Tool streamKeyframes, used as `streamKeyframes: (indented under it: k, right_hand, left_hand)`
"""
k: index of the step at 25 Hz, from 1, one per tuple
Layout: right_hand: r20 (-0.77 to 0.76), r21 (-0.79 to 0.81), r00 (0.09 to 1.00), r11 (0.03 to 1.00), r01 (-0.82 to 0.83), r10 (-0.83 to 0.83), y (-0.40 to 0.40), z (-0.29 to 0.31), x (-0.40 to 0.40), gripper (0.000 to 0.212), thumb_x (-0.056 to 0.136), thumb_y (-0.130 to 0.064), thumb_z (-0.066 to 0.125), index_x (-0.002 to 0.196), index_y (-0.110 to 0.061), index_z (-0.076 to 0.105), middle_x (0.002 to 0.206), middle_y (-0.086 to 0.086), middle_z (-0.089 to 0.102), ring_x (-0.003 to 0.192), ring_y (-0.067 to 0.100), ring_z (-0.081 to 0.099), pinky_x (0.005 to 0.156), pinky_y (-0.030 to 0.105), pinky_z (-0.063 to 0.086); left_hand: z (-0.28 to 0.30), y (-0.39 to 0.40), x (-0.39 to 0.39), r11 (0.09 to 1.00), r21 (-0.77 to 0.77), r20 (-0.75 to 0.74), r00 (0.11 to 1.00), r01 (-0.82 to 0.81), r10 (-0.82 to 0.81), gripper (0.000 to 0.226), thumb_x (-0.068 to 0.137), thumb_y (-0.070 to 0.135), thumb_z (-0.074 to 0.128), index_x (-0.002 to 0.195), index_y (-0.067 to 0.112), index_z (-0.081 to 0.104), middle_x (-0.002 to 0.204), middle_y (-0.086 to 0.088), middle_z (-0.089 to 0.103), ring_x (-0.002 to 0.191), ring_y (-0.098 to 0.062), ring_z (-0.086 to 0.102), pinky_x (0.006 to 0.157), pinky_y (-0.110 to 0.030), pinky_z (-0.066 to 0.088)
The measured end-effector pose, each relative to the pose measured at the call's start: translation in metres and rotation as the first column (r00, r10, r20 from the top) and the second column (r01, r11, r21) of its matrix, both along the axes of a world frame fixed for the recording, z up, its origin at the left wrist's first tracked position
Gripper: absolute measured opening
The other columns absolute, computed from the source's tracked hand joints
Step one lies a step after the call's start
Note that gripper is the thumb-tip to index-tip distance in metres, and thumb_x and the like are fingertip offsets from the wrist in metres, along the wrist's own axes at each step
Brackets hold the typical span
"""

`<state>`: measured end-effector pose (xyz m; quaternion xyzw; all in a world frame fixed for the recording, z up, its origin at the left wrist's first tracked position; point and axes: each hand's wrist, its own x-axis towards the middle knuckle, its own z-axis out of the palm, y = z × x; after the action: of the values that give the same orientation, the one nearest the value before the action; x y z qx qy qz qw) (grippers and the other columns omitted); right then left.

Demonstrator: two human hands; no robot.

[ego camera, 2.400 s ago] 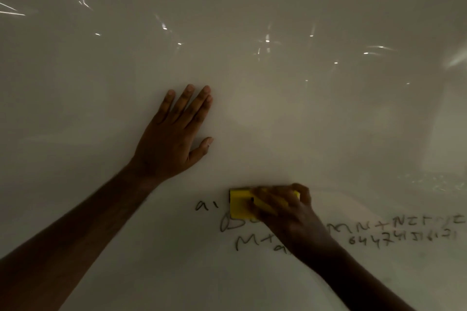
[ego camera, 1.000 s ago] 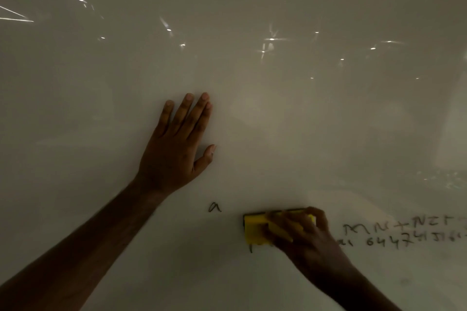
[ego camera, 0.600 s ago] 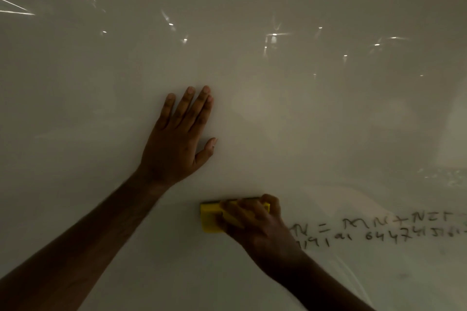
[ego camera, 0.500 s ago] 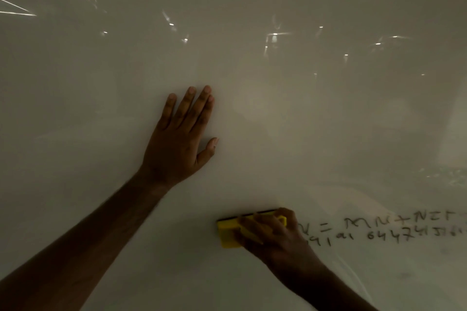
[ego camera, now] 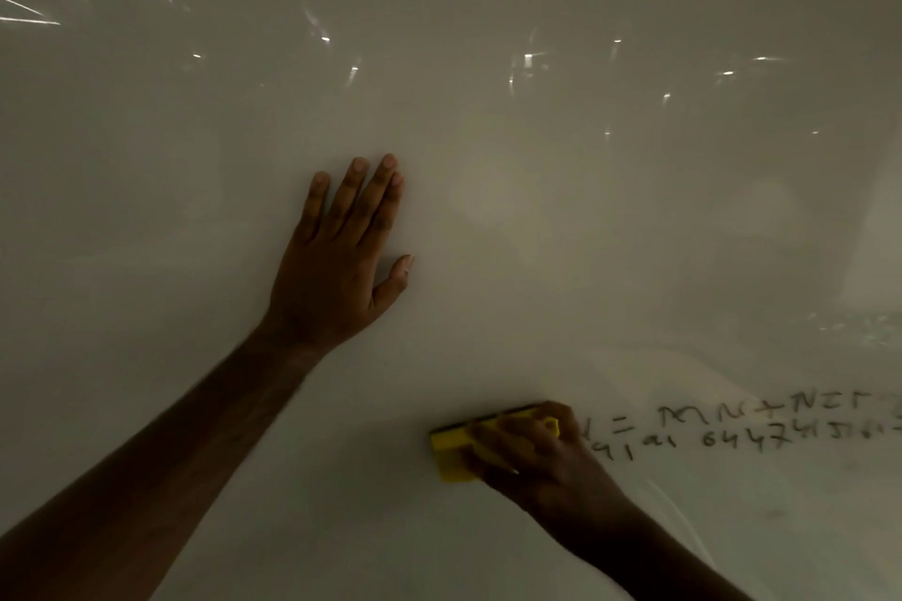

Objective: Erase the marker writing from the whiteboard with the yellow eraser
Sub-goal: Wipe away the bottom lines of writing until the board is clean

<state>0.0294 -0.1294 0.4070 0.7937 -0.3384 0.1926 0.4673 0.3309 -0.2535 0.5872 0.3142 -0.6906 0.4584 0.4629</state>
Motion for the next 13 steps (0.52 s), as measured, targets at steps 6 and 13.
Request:
streamKeyframes:
  k: [6, 13]
  right_hand:
    - [0.064, -0.069, 0.994, 0.993, 0.097, -0.093, 0.025, 0.053, -0.044, 0.047, 0.101, -0.024, 0.064, 0.147, -0.03, 0.059, 0.155, 0.0, 0.057, 0.124, 0.029, 0.061, 0.103, 0.055, 0.041]
    - [0.082, -0.015, 0.997, 1.0, -0.008, 0.009, 0.007, 0.03, -0.013, 0.04, 0.106, -0.023, 0.063, 0.146, -0.029, 0.062, 0.157, -0.002, 0.056, 0.127, 0.027, 0.063, 0.105, 0.054, 0.04]
  left_hand:
    - [-0.001, 0.0, -0.001, 1.0, 0.007, 0.002, 1.0, 0.003, -0.003, 0.078, 0.11, 0.047, 0.04, 0.172, 0.004, 0.02, 0.181, -0.014, 0.018, 0.167, -0.037, 0.017, 0.136, -0.056, 0.008]
    - [-0.007, 0.002, -0.005, 0.999, 0.03, -0.033, 0.999, 0.019, -0.018, 0.08, 0.11, 0.048, 0.039, 0.172, 0.003, 0.018, 0.181, -0.016, 0.016, 0.167, -0.039, 0.016, 0.136, -0.055, 0.006]
